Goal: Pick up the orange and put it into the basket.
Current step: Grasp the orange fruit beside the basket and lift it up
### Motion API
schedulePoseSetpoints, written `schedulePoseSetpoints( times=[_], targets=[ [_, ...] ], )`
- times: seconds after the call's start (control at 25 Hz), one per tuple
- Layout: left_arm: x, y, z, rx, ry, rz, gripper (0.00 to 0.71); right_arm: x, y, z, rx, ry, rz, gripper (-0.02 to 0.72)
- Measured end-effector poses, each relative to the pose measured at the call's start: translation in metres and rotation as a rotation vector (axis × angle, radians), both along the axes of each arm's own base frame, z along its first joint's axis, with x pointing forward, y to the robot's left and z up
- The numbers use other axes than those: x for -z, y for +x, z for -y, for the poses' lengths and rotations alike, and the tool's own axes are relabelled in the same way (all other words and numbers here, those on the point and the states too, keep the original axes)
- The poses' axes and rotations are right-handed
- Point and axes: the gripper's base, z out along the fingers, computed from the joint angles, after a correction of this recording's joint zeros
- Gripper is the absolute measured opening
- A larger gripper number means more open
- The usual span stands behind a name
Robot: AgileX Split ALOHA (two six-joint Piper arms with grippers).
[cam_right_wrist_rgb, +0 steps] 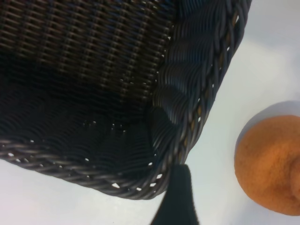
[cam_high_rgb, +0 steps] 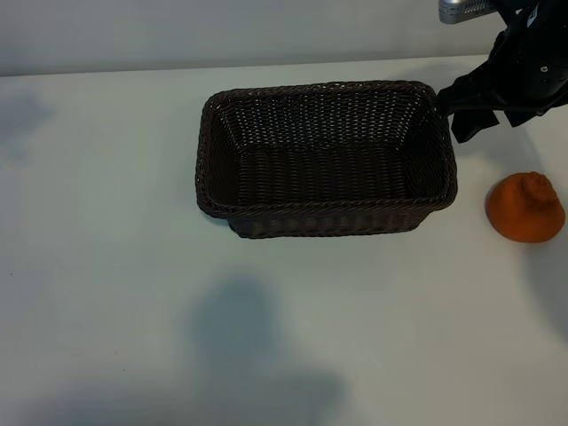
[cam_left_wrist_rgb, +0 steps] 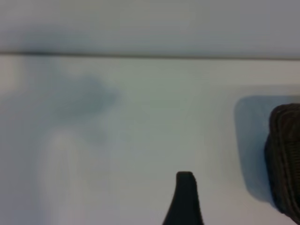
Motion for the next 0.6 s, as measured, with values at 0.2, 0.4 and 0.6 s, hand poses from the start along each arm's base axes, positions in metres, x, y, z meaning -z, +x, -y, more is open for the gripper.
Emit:
schedulePoseSetpoints(
  times=[0.2, 0.4, 0.6],
  targets=[
    [0.002, -0.067, 0.007, 0.007, 0.032, 0.158, 0.596, 0.0, 0.0, 0.0, 0.0, 0.0, 0.0, 0.595],
    [0.02, -0.141, 0.014, 0.005, 0.069, 0.362, 0.596, 0.0, 0.0, 0.0, -0.001, 0.0, 0.0, 0.595],
    [0.054, -0.187, 0.019, 0.022, 0.106, 0.43, 0.596, 0.0, 0.0, 0.0, -0.001, -0.001, -0.001, 0.595]
  ],
)
